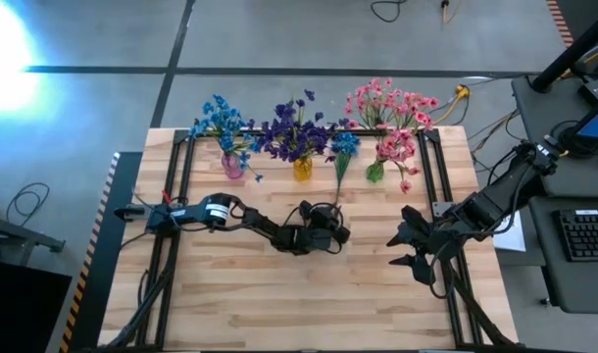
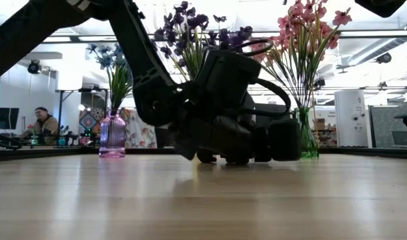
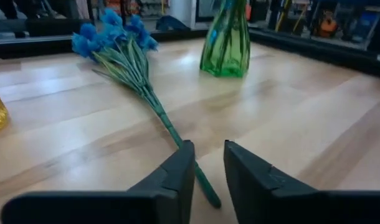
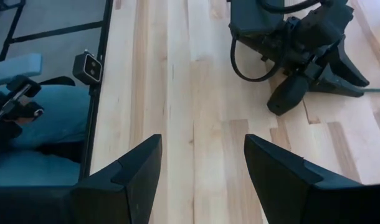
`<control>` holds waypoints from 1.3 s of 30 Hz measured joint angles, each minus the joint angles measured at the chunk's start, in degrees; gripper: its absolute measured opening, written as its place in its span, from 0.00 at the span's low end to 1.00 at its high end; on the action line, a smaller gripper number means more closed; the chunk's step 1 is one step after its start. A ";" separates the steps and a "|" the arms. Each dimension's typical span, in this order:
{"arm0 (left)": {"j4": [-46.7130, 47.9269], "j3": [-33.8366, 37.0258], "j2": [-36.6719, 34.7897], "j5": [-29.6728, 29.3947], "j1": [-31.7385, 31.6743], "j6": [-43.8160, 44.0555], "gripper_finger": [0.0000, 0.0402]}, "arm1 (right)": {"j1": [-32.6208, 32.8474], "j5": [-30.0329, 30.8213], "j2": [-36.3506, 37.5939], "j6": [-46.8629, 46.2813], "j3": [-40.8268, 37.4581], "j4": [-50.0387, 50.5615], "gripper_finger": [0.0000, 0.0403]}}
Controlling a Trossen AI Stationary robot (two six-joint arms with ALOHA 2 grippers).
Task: Sort flowers into vase by color
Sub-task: Put the blue flowers into the violet vase
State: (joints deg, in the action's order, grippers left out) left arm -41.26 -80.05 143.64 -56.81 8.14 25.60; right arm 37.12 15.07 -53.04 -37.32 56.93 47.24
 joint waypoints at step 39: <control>35.33 -7.34 -9.41 20.86 -5.02 18.30 0.58 | -0.02 -0.02 0.07 -2.08 -0.04 0.55 0.54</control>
State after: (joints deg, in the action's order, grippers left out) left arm -5.93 -87.39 134.23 -35.95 3.12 43.90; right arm 37.11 15.05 -52.96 -39.40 56.89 47.79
